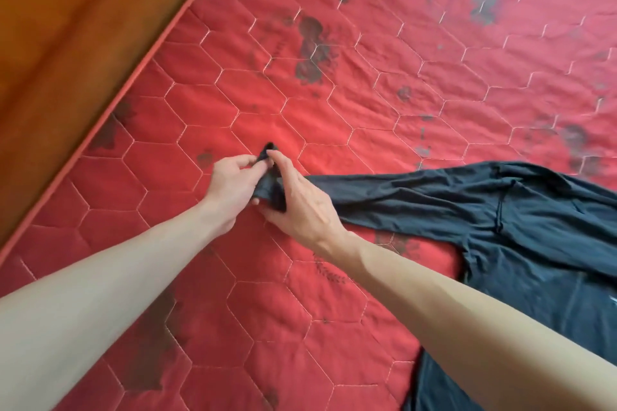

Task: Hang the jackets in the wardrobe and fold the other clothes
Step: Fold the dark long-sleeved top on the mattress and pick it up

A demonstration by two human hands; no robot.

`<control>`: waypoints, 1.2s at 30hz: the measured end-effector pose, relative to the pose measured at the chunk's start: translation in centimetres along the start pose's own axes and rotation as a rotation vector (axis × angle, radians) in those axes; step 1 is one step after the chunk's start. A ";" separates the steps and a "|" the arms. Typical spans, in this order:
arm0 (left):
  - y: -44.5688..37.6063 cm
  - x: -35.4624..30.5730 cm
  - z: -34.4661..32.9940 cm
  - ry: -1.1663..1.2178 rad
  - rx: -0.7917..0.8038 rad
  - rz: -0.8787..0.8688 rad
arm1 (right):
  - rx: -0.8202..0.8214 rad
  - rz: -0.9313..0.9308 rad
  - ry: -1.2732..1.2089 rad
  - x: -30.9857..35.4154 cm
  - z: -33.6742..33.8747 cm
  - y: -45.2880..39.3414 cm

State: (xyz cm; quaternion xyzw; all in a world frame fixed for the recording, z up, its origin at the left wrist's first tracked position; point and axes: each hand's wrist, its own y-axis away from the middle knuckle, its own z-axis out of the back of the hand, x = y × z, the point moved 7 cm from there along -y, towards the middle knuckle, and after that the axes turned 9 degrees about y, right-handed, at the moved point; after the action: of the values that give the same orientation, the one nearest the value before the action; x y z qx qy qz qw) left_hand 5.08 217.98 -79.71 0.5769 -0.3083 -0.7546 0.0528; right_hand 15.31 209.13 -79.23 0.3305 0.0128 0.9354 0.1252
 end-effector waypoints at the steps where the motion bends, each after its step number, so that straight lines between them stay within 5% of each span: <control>1: 0.6 -0.4 -1.4 0.036 0.056 0.000 | -0.018 -0.066 -0.088 -0.2 0.3 0.0; 7: 3.1 -3.8 -10.1 0.091 0.125 -0.134 | -0.223 -0.380 -0.445 -5.9 6.0 3.6; 12: 5.5 -4.6 -17.2 -0.298 0.019 -0.510 | -0.364 -0.442 -0.582 -12.6 13.7 9.4; 20: 9.9 -4.1 -36.6 -0.758 0.495 -0.619 | -0.774 -0.458 -0.774 -24.4 29.9 23.1; 25: 12.6 -1.0 -46.0 -1.231 0.755 -0.571 | -1.094 -0.640 -0.718 -34.4 36.9 33.1; 29: 13.3 0.4 -48.7 -1.481 0.805 -0.752 | -1.088 -0.835 -0.581 -41.1 37.3 39.1; 36: 10.2 -2.6 -49.1 -1.589 0.644 -1.023 | -0.950 -1.018 -0.530 -48.6 33.5 45.3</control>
State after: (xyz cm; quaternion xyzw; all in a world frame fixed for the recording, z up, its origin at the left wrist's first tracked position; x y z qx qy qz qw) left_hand 47.48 191.06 -79.29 -0.0453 -0.1586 -0.7338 -0.6591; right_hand 62.35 151.54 -78.12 0.4086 -0.2718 0.5553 0.6714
